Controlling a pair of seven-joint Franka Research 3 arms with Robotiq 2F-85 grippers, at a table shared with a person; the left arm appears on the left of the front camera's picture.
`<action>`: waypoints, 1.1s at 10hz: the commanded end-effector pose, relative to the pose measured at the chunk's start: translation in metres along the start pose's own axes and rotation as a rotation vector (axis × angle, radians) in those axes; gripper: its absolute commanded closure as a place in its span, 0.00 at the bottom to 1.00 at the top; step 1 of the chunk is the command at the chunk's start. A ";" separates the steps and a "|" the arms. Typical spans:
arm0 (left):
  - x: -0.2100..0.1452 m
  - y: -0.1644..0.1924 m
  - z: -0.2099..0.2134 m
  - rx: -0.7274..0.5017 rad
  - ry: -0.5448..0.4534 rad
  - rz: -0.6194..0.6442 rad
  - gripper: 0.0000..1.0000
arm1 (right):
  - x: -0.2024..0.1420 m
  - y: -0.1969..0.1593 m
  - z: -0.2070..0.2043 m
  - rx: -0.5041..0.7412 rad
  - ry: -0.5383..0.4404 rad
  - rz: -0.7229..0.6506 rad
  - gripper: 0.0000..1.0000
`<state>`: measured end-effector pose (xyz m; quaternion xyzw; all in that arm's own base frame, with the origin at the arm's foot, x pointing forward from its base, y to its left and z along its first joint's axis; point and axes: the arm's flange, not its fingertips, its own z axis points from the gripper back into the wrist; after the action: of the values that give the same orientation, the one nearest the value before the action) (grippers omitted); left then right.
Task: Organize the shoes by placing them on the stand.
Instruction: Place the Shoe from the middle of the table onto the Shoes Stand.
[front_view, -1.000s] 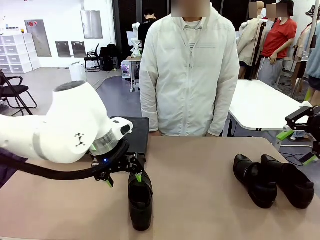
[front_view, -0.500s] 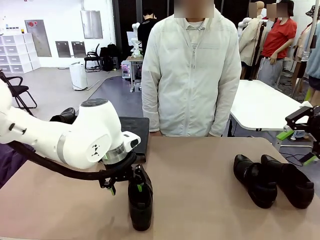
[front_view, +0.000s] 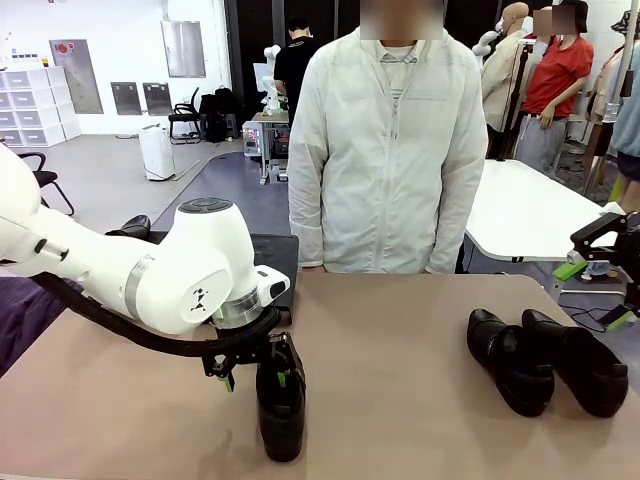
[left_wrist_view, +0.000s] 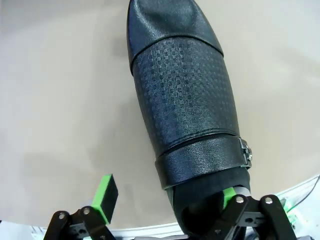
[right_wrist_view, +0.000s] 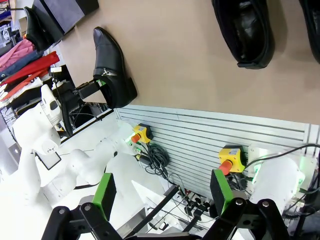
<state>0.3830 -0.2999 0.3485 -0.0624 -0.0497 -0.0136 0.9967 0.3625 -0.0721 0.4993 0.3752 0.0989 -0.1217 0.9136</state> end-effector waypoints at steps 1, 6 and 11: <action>0.003 -0.006 0.001 0.039 -0.028 0.016 1.00 | 0.001 0.001 0.000 0.018 -0.015 0.022 0.00; 0.002 -0.009 0.000 0.103 -0.036 -0.019 1.00 | 0.001 0.001 0.000 0.018 -0.015 0.022 0.00; -0.006 -0.002 0.066 0.089 -0.154 -0.050 1.00 | 0.001 0.001 0.000 0.018 -0.015 0.022 0.00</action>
<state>0.3787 -0.3024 0.3796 -0.0241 -0.0916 -0.0342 0.9949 0.3626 -0.0721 0.4992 0.3752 0.0990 -0.1217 0.9136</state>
